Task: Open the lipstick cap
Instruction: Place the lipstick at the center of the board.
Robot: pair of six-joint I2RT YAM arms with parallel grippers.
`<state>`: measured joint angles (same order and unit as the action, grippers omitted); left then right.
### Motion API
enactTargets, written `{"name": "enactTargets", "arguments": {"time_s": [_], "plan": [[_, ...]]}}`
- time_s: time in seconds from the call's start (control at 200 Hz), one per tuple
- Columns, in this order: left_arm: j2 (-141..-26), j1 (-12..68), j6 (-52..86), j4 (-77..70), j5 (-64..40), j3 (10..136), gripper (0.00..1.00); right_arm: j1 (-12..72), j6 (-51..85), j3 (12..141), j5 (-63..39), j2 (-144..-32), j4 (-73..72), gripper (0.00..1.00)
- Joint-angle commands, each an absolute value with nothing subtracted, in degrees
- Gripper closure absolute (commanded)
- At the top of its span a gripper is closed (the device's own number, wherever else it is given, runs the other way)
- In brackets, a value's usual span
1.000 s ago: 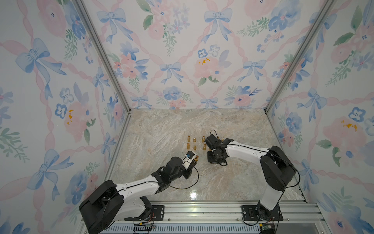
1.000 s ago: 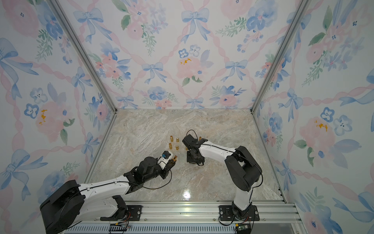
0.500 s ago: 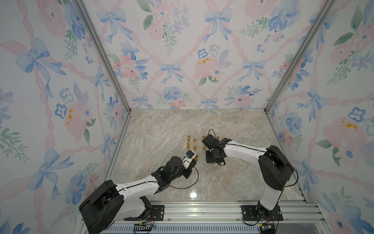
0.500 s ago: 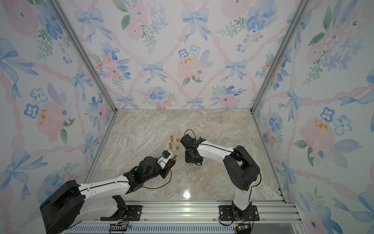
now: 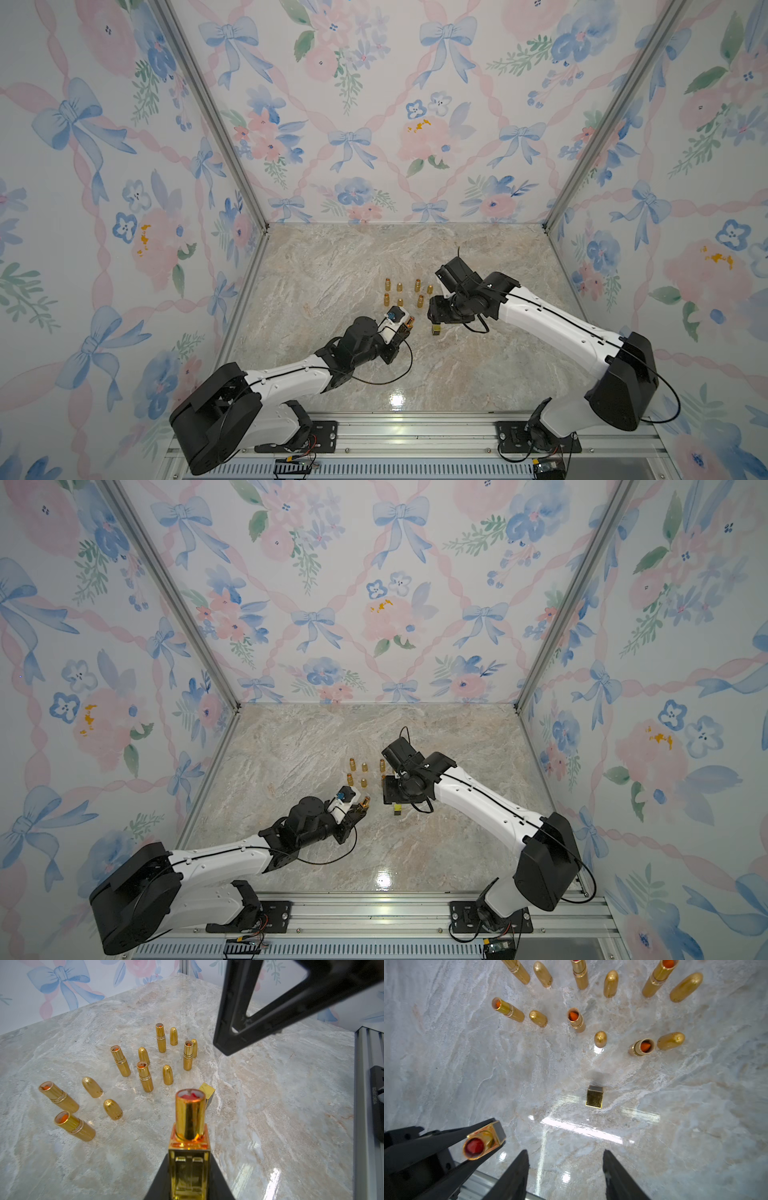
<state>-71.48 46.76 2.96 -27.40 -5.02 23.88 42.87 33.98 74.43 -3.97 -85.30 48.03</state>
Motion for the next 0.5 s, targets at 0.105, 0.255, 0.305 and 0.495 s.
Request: {"name": "enactTargets", "arguments": {"time_s": [0.105, 0.255, 0.305, 0.495], "plan": [[-73.56, 46.36, 1.53, -29.52, -8.78, 26.82, 1.0, 45.36, 32.55, 76.22, -16.96, -86.41, 47.2, 0.4], [-72.89, 46.41, 1.5, -29.62, -9.78, 26.82, 1.0, 45.93, 32.92, 76.37, -17.64, -88.5, 45.56, 0.42], [-72.78, 46.46, 1.37, -29.62, -10.03, 26.82, 1.0, 45.71, 32.96, 76.46, -17.02, -89.2, 45.27, 0.44], [-71.9, 46.59, 1.47, -29.62, -10.19, 26.49, 1.0, 45.54, 33.38, 77.64, -16.7, -91.57, 43.5, 0.5]]}}
